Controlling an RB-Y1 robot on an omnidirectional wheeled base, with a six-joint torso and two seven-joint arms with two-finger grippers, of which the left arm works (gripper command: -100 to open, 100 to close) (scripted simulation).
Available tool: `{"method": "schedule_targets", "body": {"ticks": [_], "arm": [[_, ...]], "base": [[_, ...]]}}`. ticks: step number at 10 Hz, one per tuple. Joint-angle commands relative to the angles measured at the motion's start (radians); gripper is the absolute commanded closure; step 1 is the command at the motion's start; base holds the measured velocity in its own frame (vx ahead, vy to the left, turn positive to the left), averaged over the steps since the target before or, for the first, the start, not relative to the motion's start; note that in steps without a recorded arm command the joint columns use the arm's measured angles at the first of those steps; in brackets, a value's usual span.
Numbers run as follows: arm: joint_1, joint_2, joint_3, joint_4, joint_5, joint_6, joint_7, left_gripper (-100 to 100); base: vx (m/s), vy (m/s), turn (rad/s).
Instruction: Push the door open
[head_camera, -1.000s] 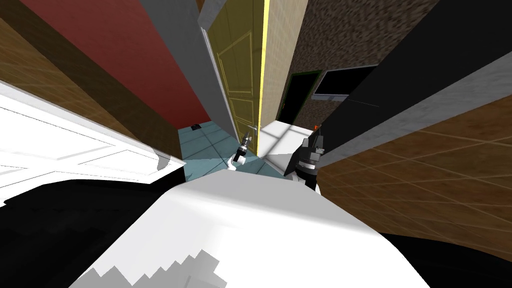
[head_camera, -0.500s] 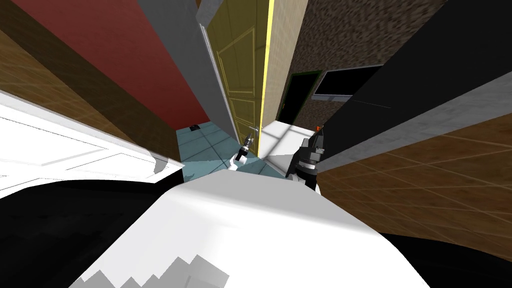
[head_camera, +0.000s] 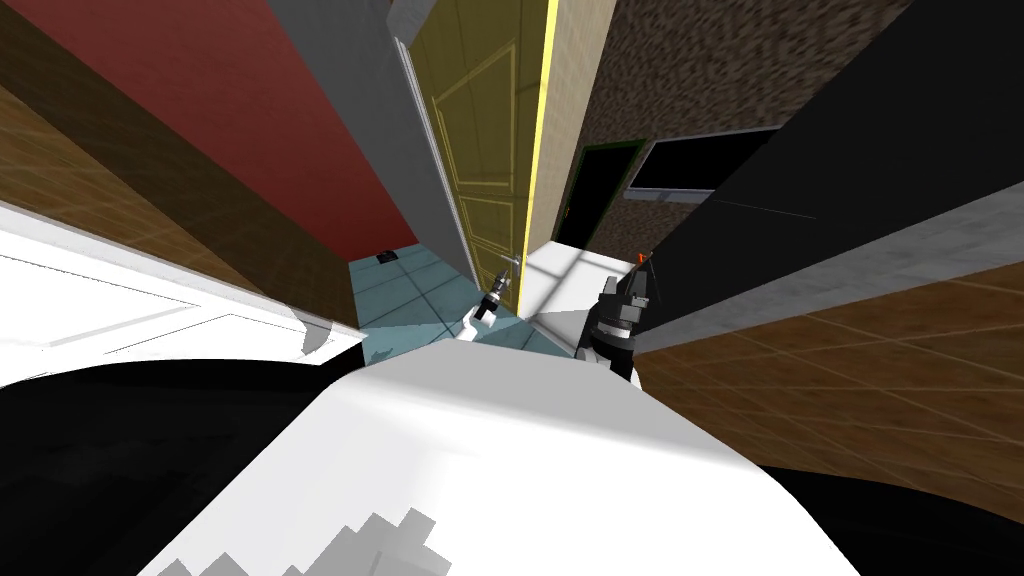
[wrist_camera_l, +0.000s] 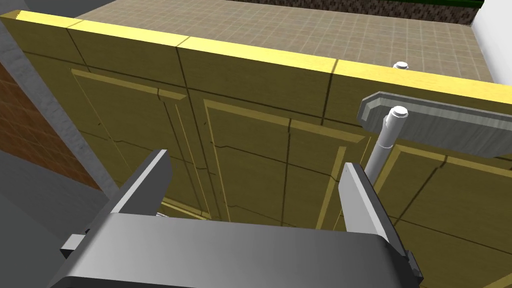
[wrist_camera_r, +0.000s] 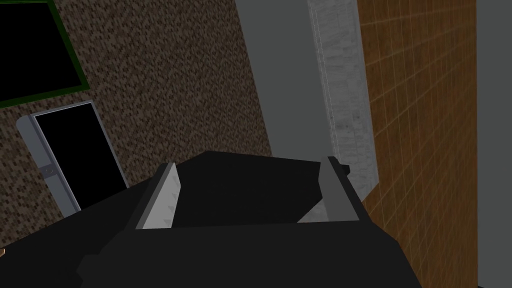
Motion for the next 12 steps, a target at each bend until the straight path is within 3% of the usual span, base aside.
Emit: {"method": "schedule_targets", "body": {"ticks": [1, 12], "arm": [[-0.016, -0.002, -0.002, 0.031, -0.001, -0.005, 0.005, -100], [-0.176, 0.000, -0.064, 0.304, -0.024, 0.010, 0.079, -100]], "base": [[0.045, 0.065, -0.019], [0.079, 0.094, -0.025]]}}
